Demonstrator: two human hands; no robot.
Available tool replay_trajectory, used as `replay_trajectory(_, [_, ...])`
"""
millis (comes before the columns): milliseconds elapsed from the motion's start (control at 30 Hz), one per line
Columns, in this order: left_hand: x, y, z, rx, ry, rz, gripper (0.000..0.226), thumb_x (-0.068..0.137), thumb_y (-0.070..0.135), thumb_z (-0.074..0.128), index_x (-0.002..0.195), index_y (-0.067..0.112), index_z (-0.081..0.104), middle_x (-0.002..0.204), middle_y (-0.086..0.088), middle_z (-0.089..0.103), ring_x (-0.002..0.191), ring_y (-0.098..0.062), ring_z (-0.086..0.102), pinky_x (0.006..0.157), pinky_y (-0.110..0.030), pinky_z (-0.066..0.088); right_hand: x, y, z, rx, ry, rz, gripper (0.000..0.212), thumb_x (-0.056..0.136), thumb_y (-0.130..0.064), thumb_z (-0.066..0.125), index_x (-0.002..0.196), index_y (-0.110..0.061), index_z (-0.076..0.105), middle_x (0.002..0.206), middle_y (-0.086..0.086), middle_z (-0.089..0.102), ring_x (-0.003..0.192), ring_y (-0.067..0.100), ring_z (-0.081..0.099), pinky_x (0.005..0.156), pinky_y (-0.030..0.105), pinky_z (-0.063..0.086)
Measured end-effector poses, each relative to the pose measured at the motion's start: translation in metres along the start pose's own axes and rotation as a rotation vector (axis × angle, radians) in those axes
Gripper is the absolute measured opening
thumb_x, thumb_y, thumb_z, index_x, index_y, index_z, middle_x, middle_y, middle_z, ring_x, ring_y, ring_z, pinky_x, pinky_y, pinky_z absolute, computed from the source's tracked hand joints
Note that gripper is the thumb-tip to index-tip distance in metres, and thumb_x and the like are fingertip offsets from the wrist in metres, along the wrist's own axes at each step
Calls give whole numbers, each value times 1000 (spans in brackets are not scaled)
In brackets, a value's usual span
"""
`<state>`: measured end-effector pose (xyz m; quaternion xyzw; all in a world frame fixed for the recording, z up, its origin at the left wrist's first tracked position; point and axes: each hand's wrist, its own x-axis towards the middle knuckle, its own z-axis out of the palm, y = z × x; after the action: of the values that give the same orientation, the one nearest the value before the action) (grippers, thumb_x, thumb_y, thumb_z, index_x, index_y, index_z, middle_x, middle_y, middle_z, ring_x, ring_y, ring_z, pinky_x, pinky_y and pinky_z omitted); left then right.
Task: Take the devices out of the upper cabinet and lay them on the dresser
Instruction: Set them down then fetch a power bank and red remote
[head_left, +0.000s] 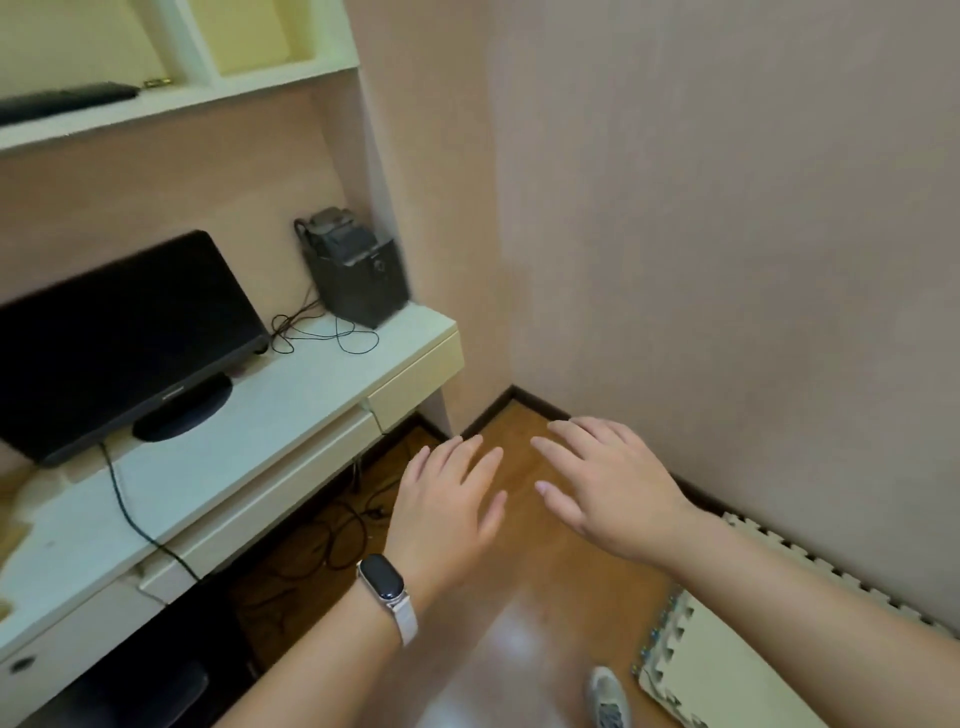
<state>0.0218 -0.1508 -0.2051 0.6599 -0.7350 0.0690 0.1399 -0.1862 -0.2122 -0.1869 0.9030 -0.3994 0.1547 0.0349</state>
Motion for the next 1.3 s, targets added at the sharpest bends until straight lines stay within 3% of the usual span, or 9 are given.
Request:
replay_trajectory(367, [137,15,-1,150,69,-105,43,90,42,48,128,23,59,129,0,60,120,-22,51,103,-42,40,120,127,7,78,24,-163,48,91,-49,43,123,-18,62,123,7,64,113,30,58,95,44,48])
replay_trajectory(633, [178,0,-12,251,104,-201,43,90,43,47,127,24,59,132,0,59,124,-22,50,103,-40,39,187,155,10,106,59,-271,47,89,-49,44,118,-19,64,119,5,65,112,29,57,94,42,47])
replay_trajectory(800, [199,-37,-24,282,144,-249,42,89,39,52,125,20,62,132,-6,60,123,-28,53,100,-44,45,232,157,11,122,105,-313,43,87,-45,44,111,-17,67,111,4,67,106,28,60,89,40,47])
replay_trajectory(967, [229,-78,-21,288,177,-268,42,89,39,52,125,19,62,130,-5,61,122,-28,54,99,-43,46,287,154,18,87,81,-368,49,89,-46,42,122,-18,64,120,5,65,111,29,59,94,41,47])
replay_trajectory(1133, [275,-128,-17,273,191,-285,46,91,45,43,128,24,60,132,0,60,123,-23,54,101,-41,43,354,147,22,44,48,-375,50,92,-48,39,128,-21,59,125,3,63,116,26,56,99,41,44])
replay_trajectory(1300, [331,-196,-20,229,293,-264,42,90,41,52,128,24,61,132,1,60,125,-20,51,105,-34,33,433,135,22,-23,110,-376,48,92,-50,43,129,-25,59,123,-3,64,116,20,58,97,37,46])
